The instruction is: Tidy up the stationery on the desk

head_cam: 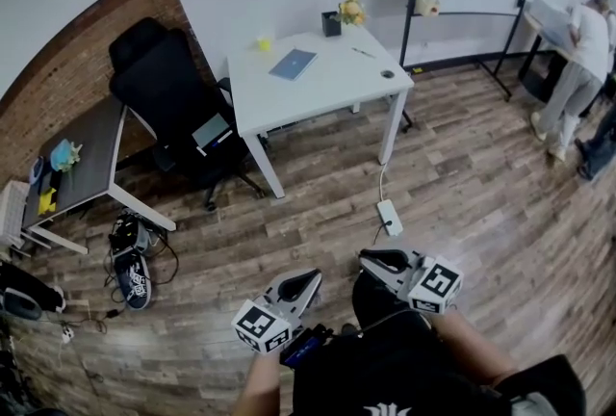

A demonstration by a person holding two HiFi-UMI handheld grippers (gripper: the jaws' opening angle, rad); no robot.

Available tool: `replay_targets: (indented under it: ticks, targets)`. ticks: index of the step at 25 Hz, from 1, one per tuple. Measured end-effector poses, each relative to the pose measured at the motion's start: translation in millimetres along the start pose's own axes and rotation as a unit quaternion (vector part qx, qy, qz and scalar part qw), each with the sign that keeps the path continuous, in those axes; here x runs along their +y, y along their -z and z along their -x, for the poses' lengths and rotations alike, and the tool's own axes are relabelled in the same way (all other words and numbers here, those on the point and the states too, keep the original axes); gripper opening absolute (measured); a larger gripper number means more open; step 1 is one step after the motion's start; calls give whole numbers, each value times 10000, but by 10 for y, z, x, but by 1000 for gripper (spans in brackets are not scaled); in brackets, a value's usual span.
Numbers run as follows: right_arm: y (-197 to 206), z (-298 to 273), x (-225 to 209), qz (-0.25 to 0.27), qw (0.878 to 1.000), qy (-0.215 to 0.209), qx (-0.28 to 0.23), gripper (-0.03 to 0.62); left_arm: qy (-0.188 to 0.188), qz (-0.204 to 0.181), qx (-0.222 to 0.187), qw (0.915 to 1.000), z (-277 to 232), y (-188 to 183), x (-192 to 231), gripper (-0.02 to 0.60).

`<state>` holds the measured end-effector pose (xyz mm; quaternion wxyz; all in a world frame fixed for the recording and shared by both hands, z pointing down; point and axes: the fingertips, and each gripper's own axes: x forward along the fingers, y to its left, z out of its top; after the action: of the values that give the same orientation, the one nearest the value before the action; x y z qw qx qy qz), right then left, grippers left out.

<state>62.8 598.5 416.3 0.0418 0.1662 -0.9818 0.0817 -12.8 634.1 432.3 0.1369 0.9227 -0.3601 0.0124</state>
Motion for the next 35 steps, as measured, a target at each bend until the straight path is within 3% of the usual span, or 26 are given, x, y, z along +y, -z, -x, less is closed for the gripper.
replay_targets:
  ticks: [7,17,28,35]
  targets:
    - [-120,-297,-564,-21,10000,-53,-24,46,-64,-94,195,9997,-329,-202,454,-3]
    - [-424,-839,-1726,-72,9993,-347,-82,46,-436,-131,385,9982,-952,-585,1388,-3]
    - [-786,-1399,-3106,182,9971,-730,-136,46,-812,-307,343,9956,-1801,-1180,2469,-3]
    - [-807,-1660,-3624,-31,9973,-725,-61,46,-940,-271,296,9948,-2167,-1356,2895,-3]
